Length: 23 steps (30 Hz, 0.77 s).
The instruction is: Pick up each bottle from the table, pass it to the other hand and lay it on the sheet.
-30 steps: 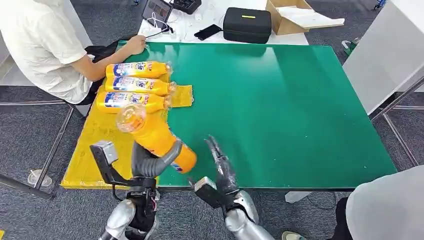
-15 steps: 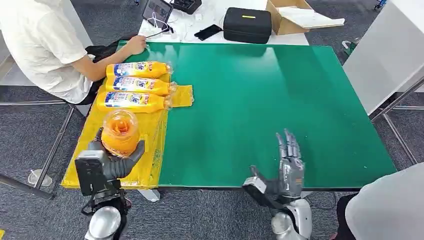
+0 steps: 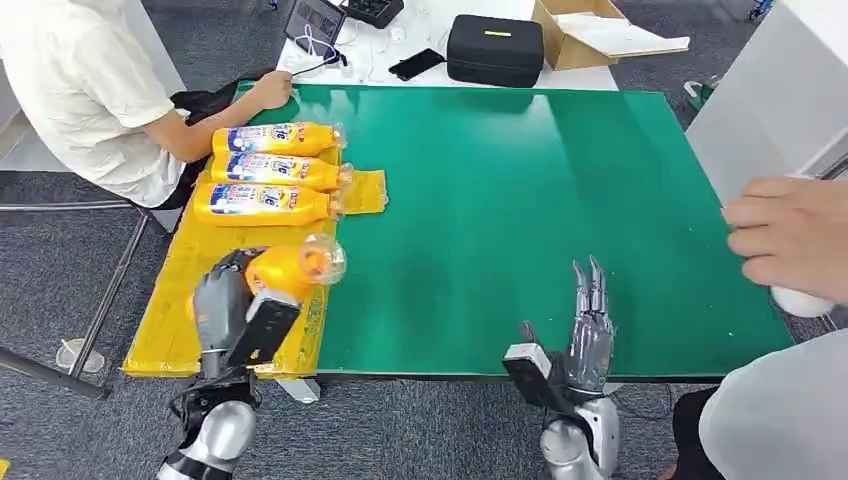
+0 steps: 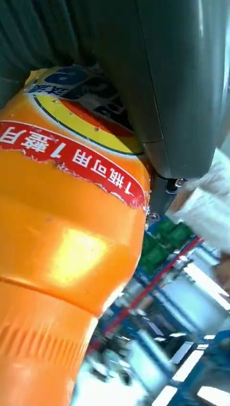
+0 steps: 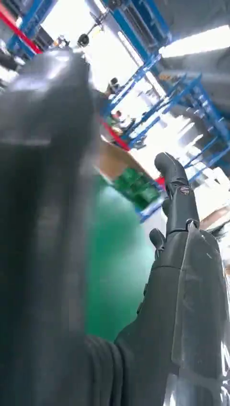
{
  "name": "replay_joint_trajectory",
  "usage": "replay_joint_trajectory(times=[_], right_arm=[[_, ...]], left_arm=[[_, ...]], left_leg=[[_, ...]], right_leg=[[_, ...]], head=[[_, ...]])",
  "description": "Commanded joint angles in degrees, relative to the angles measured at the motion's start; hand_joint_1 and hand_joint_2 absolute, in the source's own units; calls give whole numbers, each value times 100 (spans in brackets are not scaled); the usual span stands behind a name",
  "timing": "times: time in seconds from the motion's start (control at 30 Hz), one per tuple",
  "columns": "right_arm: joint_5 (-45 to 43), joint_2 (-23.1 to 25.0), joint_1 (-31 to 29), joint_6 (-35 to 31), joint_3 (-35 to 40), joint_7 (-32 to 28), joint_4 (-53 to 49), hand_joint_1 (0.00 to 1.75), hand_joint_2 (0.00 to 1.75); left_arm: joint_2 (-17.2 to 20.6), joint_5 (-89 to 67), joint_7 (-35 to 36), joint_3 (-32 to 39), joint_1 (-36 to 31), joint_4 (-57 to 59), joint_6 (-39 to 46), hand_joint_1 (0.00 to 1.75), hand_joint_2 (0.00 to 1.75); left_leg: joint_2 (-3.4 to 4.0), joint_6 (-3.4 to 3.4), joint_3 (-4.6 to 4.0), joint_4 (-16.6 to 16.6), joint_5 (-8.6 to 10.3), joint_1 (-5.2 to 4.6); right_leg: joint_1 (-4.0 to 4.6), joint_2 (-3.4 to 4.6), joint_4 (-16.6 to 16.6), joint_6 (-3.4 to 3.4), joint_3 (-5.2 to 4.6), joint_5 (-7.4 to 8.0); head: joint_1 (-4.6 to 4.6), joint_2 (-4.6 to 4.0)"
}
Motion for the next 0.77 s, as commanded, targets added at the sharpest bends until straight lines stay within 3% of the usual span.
replay_joint_trajectory(times=[0.03,0.2,0.23,0.27,0.4,0.43,0.47,0.57,0.6,0.67,0.7,0.73,0.77], right_arm=[[-1823,-152,-462,1451,838,-256,73,0,175],[-1825,-173,-426,1452,829,-255,70,0,175],[-1973,-172,-406,1596,821,-292,28,0,175],[-2202,-176,-407,1908,846,-323,3,0,175],[-2668,-78,-493,2542,934,-356,91,0,175],[-2742,-23,-532,2558,928,-372,137,0,175],[-2810,29,-589,2492,879,-450,188,0,175],[-2887,86,-694,2408,847,-487,284,0,175],[-2937,81,-720,2456,860,-464,329,0,175],[-2974,84,-754,2481,855,-449,406,0,175],[-3129,117,-792,2548,783,-430,494,0,175],[-3128,104,-813,2546,777,-444,534,0,175],[-3135,102,-826,2531,765,-475,559,0,175]], left_arm=[[263,-917,329,-550,-1571,2776,-207,166,175],[241,-921,324,-554,-1582,2803,-198,166,175],[226,-944,360,-567,-1603,2880,-258,166,175],[203,-991,460,-612,-1737,3094,-410,150,175],[94,-1505,654,-795,-2393,4306,-508,155,175],[61,-1497,629,-765,-2510,4516,-605,148,175],[-2,-1490,599,-767,-2634,4743,-779,124,175],[-112,-1591,647,-872,-2841,5050,-1079,140,175],[-112,-1698,761,-953,-2902,5164,-1141,122,175],[-98,-1764,810,-1020,-2972,5297,-1376,44,175],[-46,-1868,804,-1145,-3050,5410,-1669,28,175],[-24,-1873,816,-1148,-3076,5449,-1762,26,175],[-16,-1870,815,-1153,-3097,5478,-1846,9,175]], left_leg=[[-3,3,22,-8,6,-5],[7,-5,32,-4,2,-2],[4,-5,28,-5,4,-3],[2,-6,18,-4,7,-2],[-8,-6,30,0,3,-1],[-10,-4,39,0,1,-3],[-2,-8,10,-1,10,1],[3,-8,10,2,9,1],[0,-6,20,1,7,-2],[-2,-4,24,2,5,1],[-1,-6,15,1,8,2],[4,-5,27,2,3,2],[7,-4,38,2,-2,1]], right_leg=[[-2,-10,-2,-8,20,1],[2,-2,-1,-10,29,-2],[0,-4,-1,-8,25,-2],[0,-3,0,-6,16,1],[2,-16,5,-9,30,-7],[0,-19,7,-11,40,-11],[2,-5,1,-6,11,2],[2,-1,4,-6,9,3],[1,-7,5,-9,20,-1],[3,-10,4,-9,24,-3],[3,-6,2,-6,15,1],[5,-4,3,-8,26,-3],[4,-2,5,-11,36,-8]], head=[[0,-2],[2,-2],[2,-2],[2,-2],[2,-2],[2,-2],[2,-2],[0,-2],[2,-2],[2,-2],[0,-2],[2,-2],[0,-2]])
